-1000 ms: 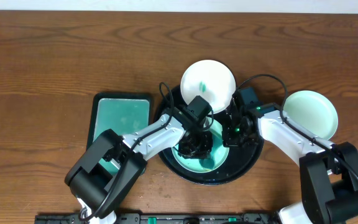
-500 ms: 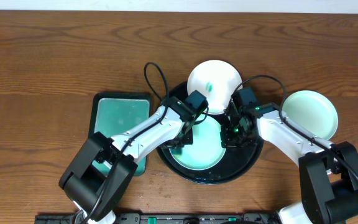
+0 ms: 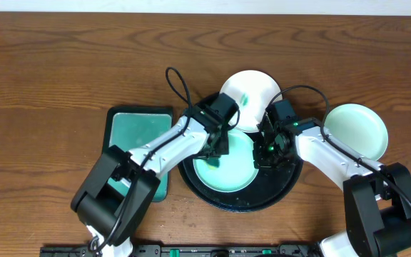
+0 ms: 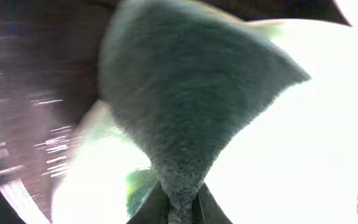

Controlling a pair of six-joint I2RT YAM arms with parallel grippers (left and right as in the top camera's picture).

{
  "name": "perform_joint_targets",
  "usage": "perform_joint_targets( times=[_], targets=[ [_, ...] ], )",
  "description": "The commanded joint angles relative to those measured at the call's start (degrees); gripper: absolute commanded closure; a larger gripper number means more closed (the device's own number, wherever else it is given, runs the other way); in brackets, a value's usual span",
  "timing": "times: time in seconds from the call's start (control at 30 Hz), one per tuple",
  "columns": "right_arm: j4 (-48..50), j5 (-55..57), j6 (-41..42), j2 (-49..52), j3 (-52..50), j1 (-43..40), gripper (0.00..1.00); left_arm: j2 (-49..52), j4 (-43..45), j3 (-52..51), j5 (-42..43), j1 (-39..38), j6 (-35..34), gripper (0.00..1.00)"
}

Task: Clean dirty plates on tray and stack at the side
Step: 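Scrub the plate with the sponge while the right gripper holds it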

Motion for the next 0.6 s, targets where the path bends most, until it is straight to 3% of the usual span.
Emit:
perform_joint_targets(
  times=[0.0,0.2,0.57],
  targets=[
    [-0.5,4.3,-0.3,0.4,-0.1,-0.5,0.99,5.3,4.1,-0.5,19.1,-0.5,2.2,0.93],
    [-0.4,4.3,-0.3,0.4,-0.1,-0.5,0.99,6.4,6.8,-0.5,29.8,-3.2,5.4,0.93],
    [-0.4,4.3,-0.3,0.4,-0.1,-0.5,0.99,5.1,6.6,-0.5,29.3,-5.1,6.8,0.93]
  ],
)
